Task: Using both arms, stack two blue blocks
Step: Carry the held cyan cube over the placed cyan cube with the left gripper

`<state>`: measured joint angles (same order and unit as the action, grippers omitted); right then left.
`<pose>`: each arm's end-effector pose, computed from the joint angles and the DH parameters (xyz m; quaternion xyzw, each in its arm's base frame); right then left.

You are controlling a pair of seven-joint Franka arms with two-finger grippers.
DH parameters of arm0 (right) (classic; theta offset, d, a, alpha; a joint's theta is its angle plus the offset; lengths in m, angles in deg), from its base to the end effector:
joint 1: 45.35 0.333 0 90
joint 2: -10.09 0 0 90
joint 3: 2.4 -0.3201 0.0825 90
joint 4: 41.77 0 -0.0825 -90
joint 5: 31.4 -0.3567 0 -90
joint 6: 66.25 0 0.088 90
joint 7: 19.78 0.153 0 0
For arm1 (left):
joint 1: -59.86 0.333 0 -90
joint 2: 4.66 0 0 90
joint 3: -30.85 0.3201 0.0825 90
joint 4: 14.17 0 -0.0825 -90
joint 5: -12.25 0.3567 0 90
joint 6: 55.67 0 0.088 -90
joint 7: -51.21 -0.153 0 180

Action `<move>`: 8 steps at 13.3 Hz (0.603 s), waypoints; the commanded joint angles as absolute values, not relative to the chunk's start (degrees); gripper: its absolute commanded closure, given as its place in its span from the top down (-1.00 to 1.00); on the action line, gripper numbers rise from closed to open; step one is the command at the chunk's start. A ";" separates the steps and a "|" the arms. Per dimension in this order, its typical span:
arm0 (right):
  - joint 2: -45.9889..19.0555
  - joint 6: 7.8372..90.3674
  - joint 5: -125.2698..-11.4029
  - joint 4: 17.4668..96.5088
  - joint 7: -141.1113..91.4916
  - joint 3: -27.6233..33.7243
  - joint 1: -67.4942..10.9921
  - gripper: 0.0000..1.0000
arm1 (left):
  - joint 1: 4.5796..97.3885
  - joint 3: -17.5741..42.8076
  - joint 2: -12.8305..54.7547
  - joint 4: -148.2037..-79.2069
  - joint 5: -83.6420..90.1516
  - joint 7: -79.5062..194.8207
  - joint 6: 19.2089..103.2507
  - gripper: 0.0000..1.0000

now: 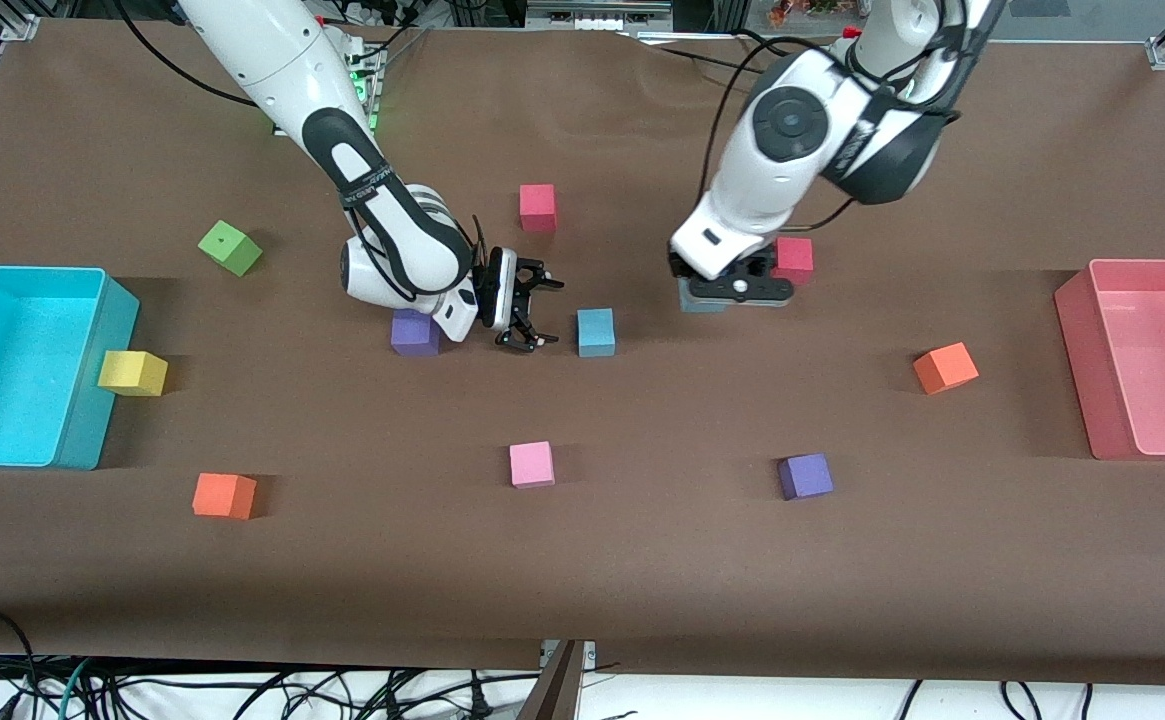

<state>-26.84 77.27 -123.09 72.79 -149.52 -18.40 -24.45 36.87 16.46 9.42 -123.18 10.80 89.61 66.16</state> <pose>0.4592 0.3734 0.1288 -0.6843 -0.5684 -0.2710 0.3678 0.4677 -0.3536 0.3474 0.9990 0.0190 -0.0309 0.0278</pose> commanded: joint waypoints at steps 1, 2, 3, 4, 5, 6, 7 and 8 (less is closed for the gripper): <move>-24.81 77.36 -124.39 74.77 -151.00 -18.57 -24.70 1.00 | 32.36 17.32 17.38 -114.48 9.61 95.75 65.27 -1.00; -24.81 77.36 -124.30 74.77 -151.00 -18.57 -24.70 1.00 | 30.96 17.67 19.14 -112.62 9.61 96.72 65.27 -1.00; -24.81 77.36 -124.30 74.77 -151.00 -18.57 -24.78 1.00 | 30.07 17.93 20.99 -110.78 9.61 97.78 65.27 -1.00; -24.81 77.36 -124.39 74.77 -151.00 -18.57 -24.78 1.00 | 28.58 18.54 22.83 -109.19 9.61 98.66 65.27 -1.00; -24.81 77.36 -124.39 74.77 -151.00 -18.57 -24.70 1.00 | 27.09 19.85 24.33 -107.61 9.61 99.71 65.35 -1.00; -24.81 77.36 -124.39 74.77 -151.00 -18.57 -24.78 1.00 | 25.42 21.17 25.74 -106.12 9.61 100.59 65.53 -1.00; -24.81 77.36 -124.30 74.77 -151.00 -18.57 -24.78 1.00 | 24.45 21.71 27.06 -104.88 9.61 101.38 65.88 -1.00; -24.81 77.36 -124.30 74.77 -151.00 -18.57 -24.70 1.00 | 23.74 22.32 28.11 -104.09 9.61 101.74 66.58 -1.00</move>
<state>-26.59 77.27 -123.09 72.97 -149.53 -18.34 -24.46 26.26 20.21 24.93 -108.32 10.80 100.49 66.48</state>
